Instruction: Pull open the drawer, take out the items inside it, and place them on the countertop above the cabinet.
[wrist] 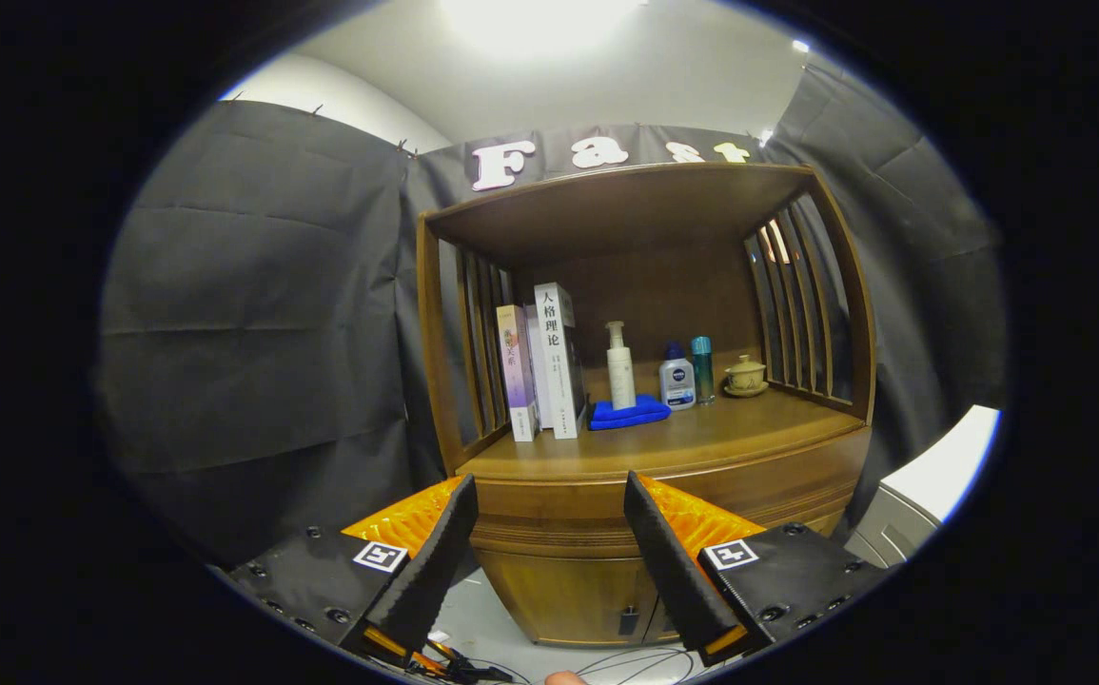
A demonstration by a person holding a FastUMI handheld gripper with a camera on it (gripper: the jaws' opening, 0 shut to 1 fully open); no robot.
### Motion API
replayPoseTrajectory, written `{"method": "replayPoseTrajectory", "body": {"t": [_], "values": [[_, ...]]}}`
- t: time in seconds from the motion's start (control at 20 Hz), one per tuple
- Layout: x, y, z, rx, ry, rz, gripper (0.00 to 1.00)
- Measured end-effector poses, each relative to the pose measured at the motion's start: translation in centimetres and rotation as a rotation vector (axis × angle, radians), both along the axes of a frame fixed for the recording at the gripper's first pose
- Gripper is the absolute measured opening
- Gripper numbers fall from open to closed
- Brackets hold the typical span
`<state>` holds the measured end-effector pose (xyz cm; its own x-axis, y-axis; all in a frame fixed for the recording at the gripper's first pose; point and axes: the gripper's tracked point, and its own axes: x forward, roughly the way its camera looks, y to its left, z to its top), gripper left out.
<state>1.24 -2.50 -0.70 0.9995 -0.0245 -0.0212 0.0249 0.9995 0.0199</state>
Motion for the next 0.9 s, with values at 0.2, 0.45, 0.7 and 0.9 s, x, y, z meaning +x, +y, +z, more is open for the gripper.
{"method": "replayPoseTrajectory", "body": {"t": [0.2,0.45,0.7,0.9], "values": [[0.9,-1.5,0.1,-0.016,-0.005,-0.018,0.97],[2.6,-3.9,-0.3,-0.024,0.005,-0.042,0.97],[5.2,-6.5,-2.8,-0.035,0.051,-0.072,0.97],[7.2,-7.8,-6.2,-0.023,0.113,-0.092,0.97]]}}
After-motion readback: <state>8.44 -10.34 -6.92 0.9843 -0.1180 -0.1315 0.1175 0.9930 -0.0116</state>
